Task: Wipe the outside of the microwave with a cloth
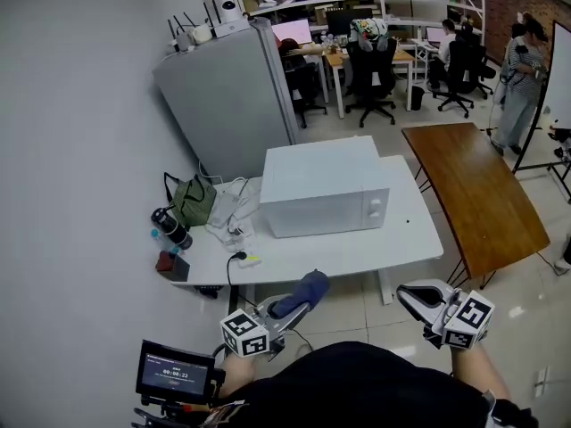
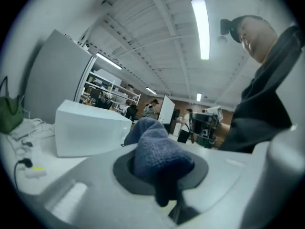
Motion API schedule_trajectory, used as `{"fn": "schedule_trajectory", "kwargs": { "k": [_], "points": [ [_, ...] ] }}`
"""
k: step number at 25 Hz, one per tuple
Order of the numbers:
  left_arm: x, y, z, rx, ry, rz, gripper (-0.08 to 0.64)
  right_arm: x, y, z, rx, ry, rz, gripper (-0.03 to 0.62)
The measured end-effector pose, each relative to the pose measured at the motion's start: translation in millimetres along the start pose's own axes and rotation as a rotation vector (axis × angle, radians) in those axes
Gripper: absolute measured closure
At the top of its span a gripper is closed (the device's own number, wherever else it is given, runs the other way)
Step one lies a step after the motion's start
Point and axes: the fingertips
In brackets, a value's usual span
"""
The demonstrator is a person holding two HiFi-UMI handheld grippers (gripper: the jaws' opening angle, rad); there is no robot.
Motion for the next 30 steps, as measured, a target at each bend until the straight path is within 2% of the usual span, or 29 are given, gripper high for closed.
{"fn": "schedule_trajectory", "kwargs": {
  "k": [3, 7, 10, 15, 18, 20, 23, 26, 30],
  "points": [
    [-2.8, 8.2, -34.2, 0.015, -0.080, -0.072, 0.503, -30.7, -27.8, 6.6, 0.044, 0.065, 0.027, 0.588],
    [-7.1, -3.8, -69.6, 0.046, -0.047, -0.091, 0.503, -47.9, -37.1, 26.4, 0.084, 0.105, 0.041, 0.588],
    [-16.4, -21.6, -82.7, 0.079, -0.059, -0.098, 0.503, -48.8, -30.5, 45.5, 0.109, 0.113, 0.027, 0.588],
    [-39.7, -51.0, -85.9, 0.048, -0.053, -0.121, 0.503, -44.3, 0.1, 76.3, 0.099, 0.103, 0.018, 0.588],
    [-36.9, -84.5, -76.2, 0.068, -0.024, -0.143, 0.503, -38.0, 22.8, 99.1, 0.096, 0.110, 0.019, 0.588],
    [-32.1, -103.2, -69.4, 0.082, -0.034, -0.155, 0.503, -36.3, 37.0, 113.3, 0.097, 0.094, 0.036, 0.588],
    [-32.6, -116.4, -59.8, 0.055, -0.056, -0.172, 0.503, -28.1, 51.2, 128.8, 0.098, 0.086, 0.025, 0.588],
    [-27.6, -123.5, -52.9, 0.032, -0.055, -0.190, 0.503, -18.4, 56.9, 137.5, 0.096, 0.092, -0.001, 0.588],
    [-22.9, -122.7, -51.0, 0.020, -0.060, -0.219, 0.503, -25.7, 47.8, 130.7, 0.046, 0.040, 0.052, 0.588]
  ]
}}
Point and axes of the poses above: the fingertips, and each gripper's own axes: y forward along the fingers, z to its left, x out of its top, and after that the axes turned 9 degrees about z, right-handed
